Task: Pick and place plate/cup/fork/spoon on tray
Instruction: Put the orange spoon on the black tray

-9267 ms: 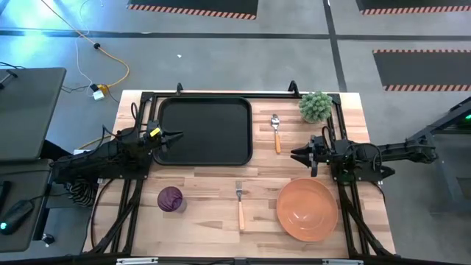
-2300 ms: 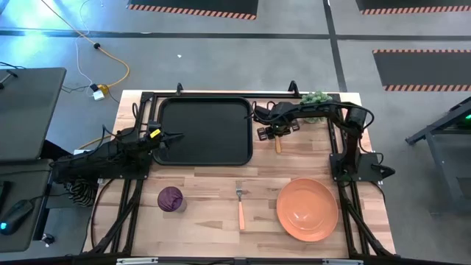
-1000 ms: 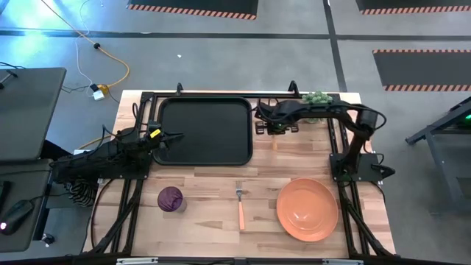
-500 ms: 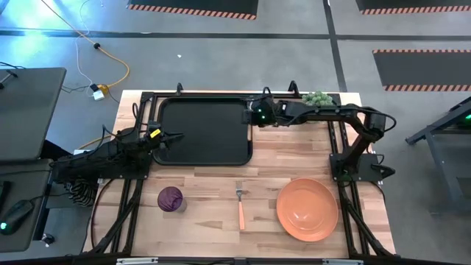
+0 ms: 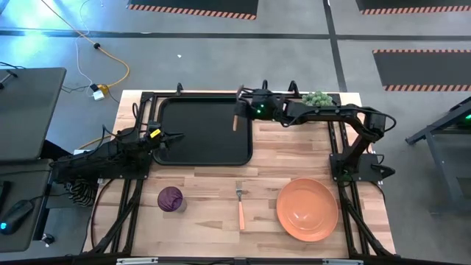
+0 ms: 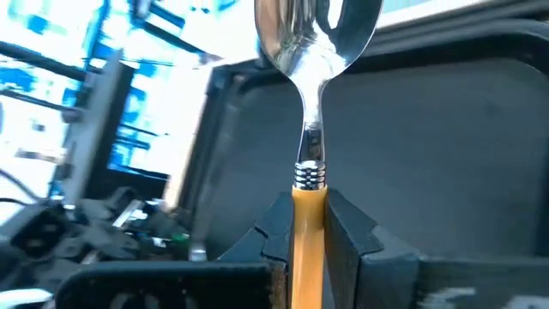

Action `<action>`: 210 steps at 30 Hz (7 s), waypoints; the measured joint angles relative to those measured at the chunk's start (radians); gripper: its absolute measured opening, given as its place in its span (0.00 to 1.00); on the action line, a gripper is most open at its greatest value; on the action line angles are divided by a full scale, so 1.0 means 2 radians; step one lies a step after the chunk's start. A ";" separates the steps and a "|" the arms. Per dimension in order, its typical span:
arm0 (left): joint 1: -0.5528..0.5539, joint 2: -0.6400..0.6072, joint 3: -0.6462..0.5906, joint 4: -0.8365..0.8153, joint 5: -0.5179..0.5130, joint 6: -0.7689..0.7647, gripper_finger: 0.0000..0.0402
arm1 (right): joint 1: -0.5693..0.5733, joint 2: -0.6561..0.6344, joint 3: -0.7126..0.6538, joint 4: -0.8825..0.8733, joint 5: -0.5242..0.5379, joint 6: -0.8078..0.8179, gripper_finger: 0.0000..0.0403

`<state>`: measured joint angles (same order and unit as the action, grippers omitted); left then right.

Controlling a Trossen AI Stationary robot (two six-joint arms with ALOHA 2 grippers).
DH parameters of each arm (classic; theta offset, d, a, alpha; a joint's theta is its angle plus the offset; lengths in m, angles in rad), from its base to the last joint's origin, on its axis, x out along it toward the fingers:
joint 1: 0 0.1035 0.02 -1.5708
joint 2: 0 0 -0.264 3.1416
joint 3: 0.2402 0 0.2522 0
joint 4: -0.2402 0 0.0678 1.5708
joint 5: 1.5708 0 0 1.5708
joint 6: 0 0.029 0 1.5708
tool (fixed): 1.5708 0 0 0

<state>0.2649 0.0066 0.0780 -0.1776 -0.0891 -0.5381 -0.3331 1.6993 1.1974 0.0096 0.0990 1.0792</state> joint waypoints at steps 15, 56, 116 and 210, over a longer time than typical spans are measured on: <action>0.000 0.000 0.000 0.000 0.000 0.000 0.12 | 0.003 0.009 0.183 -0.257 0.069 -0.072 0.05; 0.000 0.000 0.000 0.000 0.000 0.000 0.12 | 0.025 0.230 0.242 -0.362 0.001 0.051 0.05; 0.000 0.000 0.000 0.000 0.000 0.009 0.12 | 0.020 0.245 0.228 -0.365 -0.016 0.042 0.13; 0.000 0.000 0.005 -0.004 0.000 0.022 0.12 | 0.023 0.175 0.229 -0.373 -0.026 -0.020 0.32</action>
<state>0.2649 0.0069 0.0879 -0.1847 -0.0898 -0.4948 -0.2871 2.0493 1.6558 -0.7361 0.0479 1.0398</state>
